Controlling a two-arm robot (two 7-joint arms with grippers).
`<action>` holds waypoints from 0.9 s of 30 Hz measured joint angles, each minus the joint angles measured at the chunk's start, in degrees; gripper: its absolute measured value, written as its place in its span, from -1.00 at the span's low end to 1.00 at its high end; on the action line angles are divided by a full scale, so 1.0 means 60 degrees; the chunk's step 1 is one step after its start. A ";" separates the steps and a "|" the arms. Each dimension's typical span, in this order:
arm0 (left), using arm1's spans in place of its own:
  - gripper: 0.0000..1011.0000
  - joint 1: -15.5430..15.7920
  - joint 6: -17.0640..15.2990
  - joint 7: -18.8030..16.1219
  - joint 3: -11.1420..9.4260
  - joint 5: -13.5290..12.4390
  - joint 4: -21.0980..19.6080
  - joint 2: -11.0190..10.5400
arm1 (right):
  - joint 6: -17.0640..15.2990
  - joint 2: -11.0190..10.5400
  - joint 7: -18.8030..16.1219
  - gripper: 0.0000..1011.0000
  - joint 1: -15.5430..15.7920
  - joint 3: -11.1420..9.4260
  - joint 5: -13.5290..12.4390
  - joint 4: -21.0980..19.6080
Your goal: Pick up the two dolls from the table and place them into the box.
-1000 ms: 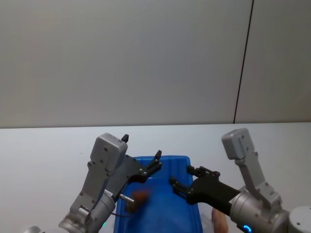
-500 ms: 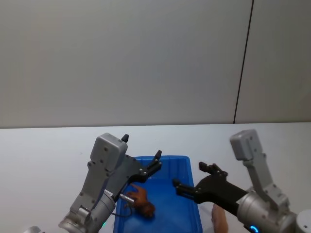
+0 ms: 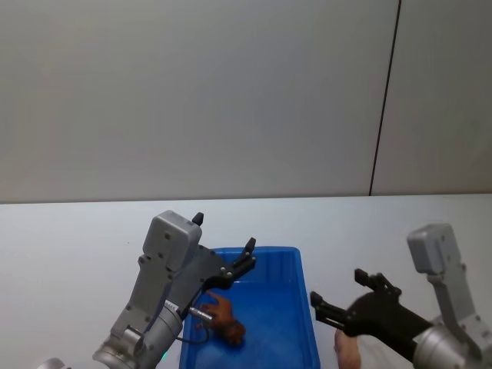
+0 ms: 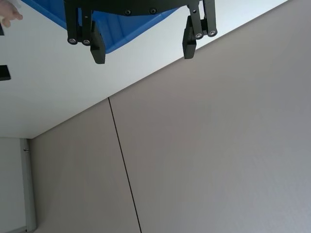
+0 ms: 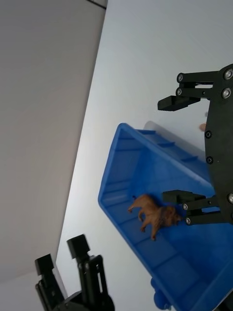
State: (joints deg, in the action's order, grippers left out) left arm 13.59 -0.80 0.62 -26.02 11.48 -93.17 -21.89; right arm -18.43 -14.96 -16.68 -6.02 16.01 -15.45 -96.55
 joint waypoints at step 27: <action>0.98 0.0000 0.0000 0.0000 0.0000 0.0000 0.0000 0.0000 | -0.0529 -0.0324 0.0876 0.98 0.1011 0.0112 0.0035 -0.0150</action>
State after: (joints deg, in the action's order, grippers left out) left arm 13.59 -0.80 0.63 -26.03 11.48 -93.17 -21.89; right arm -21.61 -16.91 -11.43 0.05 16.68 -15.24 -97.45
